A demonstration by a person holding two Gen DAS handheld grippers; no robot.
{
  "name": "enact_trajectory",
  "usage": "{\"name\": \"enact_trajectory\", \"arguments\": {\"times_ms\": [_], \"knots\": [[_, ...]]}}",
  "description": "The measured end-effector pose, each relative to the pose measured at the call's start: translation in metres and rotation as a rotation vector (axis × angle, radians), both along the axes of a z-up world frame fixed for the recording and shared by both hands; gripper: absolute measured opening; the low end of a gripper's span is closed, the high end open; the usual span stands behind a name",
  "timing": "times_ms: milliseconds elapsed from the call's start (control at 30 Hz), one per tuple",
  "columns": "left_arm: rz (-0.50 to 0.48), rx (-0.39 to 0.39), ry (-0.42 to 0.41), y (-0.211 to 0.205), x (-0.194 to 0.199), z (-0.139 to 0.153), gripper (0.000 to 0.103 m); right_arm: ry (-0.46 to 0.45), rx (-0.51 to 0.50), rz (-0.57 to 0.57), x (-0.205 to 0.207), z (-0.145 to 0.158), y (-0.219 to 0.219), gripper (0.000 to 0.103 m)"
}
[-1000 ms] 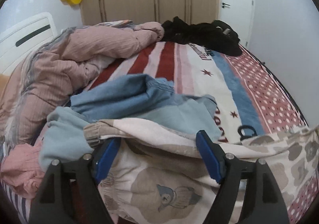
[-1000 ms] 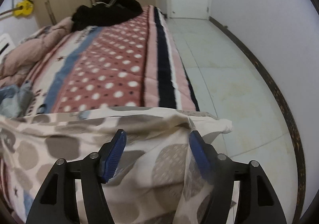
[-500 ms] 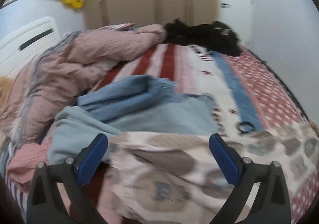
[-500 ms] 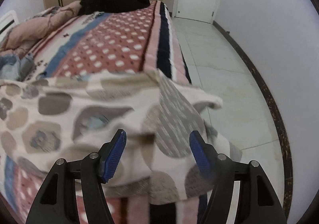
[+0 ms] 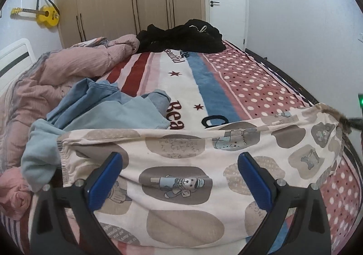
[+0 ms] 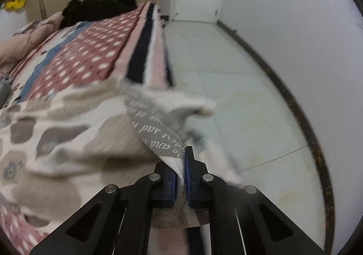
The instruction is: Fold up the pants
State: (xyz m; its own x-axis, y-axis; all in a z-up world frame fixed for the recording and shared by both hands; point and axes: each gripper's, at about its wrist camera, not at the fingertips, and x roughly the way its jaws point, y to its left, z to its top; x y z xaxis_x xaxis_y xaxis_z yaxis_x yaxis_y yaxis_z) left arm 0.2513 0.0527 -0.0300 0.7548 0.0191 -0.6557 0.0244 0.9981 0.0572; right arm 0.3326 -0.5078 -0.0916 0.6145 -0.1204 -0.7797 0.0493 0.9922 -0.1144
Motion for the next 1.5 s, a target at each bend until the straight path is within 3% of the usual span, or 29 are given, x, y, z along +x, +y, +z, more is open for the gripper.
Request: {"name": "enact_trajectory", "arguments": {"times_ms": [233,333,367,400,467,633,833,1000,1167,1300,1367,1433,1500], "knots": [[0.085,-0.005,0.002,0.022,-0.007,-0.011,0.1,0.016,-0.01,-0.104,0.05,0.012,-0.051,0.003],[0.117,-0.051,0.023,0.039,-0.009,-0.019,0.1,0.007,0.013,-0.141,0.069,0.006,-0.058,0.023],[0.137,-0.082,0.03,0.047,-0.012,-0.022,0.1,0.007,0.014,-0.154,0.073,0.004,-0.059,0.039],[0.151,-0.101,0.032,0.053,-0.015,-0.024,0.1,-0.002,0.007,-0.162,0.076,0.004,-0.057,0.047],[0.184,-0.138,0.036,0.066,-0.025,-0.027,0.1,-0.024,-0.006,-0.159,0.074,0.005,-0.051,0.047],[0.249,-0.224,0.047,0.1,-0.064,-0.037,0.101,-0.078,0.062,-0.093,0.039,0.027,-0.026,0.049],[0.284,-0.428,0.124,0.127,-0.094,-0.071,0.101,-0.113,0.162,0.071,-0.024,0.044,0.03,0.052],[0.27,-0.534,0.101,0.136,-0.079,-0.101,0.101,-0.114,0.224,0.224,-0.066,0.04,0.088,0.052],[0.331,-0.617,0.042,0.153,-0.047,-0.113,0.1,-0.105,0.289,0.325,-0.103,0.035,0.132,0.052],[0.381,-0.657,0.022,0.163,-0.037,-0.121,0.083,-0.147,0.303,0.378,-0.127,0.035,0.158,0.052],[0.401,-0.653,0.013,0.164,-0.034,-0.123,0.067,-0.177,0.283,0.382,-0.137,0.035,0.165,0.053],[0.428,-0.631,0.011,0.167,-0.034,-0.122,0.034,-0.203,0.257,0.379,-0.146,0.033,0.169,0.055],[0.477,-0.643,-0.017,0.176,-0.04,-0.121,0.023,-0.219,0.256,0.373,-0.155,0.03,0.172,0.055]]}}
